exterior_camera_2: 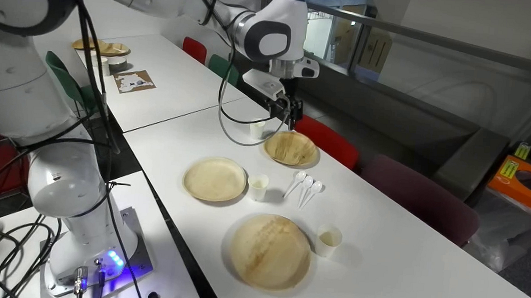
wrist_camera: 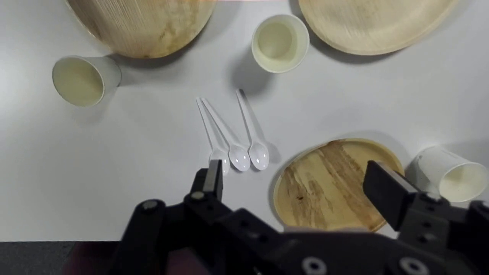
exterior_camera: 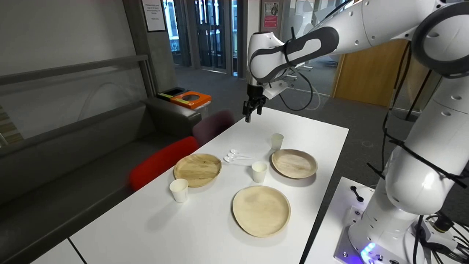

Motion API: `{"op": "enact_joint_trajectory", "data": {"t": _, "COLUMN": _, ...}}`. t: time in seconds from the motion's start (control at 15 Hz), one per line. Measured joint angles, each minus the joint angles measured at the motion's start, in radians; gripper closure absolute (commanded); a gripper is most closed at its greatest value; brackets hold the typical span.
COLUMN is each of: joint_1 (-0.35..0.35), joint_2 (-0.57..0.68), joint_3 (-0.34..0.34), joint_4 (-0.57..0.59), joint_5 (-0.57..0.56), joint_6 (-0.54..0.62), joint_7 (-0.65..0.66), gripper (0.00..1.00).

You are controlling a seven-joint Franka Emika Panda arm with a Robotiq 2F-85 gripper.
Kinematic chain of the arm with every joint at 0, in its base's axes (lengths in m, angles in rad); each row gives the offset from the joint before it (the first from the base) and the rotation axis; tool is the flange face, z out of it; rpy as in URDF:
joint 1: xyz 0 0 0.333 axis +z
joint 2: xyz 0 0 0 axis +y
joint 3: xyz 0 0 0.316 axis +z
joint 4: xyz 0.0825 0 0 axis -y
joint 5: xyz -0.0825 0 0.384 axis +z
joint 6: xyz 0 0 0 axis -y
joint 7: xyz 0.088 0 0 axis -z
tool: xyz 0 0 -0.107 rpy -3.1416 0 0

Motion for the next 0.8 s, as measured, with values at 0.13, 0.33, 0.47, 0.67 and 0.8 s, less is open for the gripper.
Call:
{"op": "enact_joint_trajectory", "data": {"t": 0.13, "joint_1": 0.000, "joint_2": 0.081, "joint_3": 0.004, "joint_4": 0.050, "joint_5": -0.003, "joint_6": 0.033, "joint_7": 0.023, "gripper": 0.00}}
{"op": "enact_joint_trajectory", "data": {"t": 0.33, "joint_1": 0.001, "joint_2": 0.216, "joint_3": 0.008, "joint_4": 0.138, "joint_5": -0.013, "joint_6": 0.046, "joint_7": 0.052, "gripper": 0.00}}
{"op": "enact_joint_trajectory", "data": {"t": 0.47, "joint_1": 0.001, "joint_2": 0.310, "joint_3": 0.008, "joint_4": 0.206, "joint_5": -0.019, "joint_6": 0.046, "joint_7": 0.061, "gripper": 0.00}}
{"op": "enact_joint_trajectory", "data": {"t": 0.67, "joint_1": 0.001, "joint_2": 0.442, "joint_3": 0.008, "joint_4": 0.316, "joint_5": -0.024, "joint_6": 0.038, "joint_7": 0.064, "gripper": 0.00}}
{"op": "enact_joint_trajectory", "data": {"t": 0.8, "joint_1": 0.000, "joint_2": 0.507, "joint_3": 0.008, "joint_4": 0.382, "joint_5": -0.024, "joint_6": 0.018, "joint_7": 0.068, "gripper": 0.00}}
